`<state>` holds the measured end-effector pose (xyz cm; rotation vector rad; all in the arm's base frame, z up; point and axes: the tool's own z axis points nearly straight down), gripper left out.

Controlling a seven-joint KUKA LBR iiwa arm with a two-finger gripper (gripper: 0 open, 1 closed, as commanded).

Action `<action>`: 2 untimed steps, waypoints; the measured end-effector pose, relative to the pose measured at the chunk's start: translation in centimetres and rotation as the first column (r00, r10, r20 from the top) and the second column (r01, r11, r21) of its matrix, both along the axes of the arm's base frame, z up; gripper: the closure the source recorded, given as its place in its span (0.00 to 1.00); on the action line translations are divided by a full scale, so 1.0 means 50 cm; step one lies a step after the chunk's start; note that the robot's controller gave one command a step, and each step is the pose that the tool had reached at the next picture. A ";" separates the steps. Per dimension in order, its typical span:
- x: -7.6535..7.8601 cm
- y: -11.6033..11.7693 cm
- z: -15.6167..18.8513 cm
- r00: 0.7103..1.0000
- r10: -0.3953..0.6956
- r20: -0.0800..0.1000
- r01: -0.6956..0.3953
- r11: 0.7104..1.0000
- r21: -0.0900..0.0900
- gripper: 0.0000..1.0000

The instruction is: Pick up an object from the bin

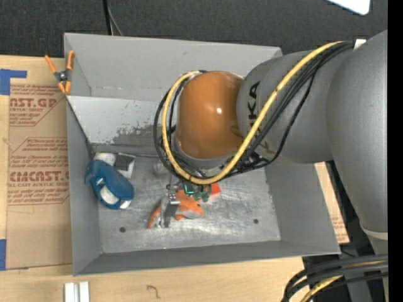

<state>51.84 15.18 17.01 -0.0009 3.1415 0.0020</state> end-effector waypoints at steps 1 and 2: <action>0.023 -0.046 -0.196 0.990 0.142 0.002 -0.142 0.990 0.000 1.00; 0.023 -0.046 -0.196 0.990 0.142 0.002 -0.142 0.990 0.000 1.00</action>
Offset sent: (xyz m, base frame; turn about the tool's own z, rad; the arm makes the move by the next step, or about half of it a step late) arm 0.0000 0.0000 0.0000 0.0000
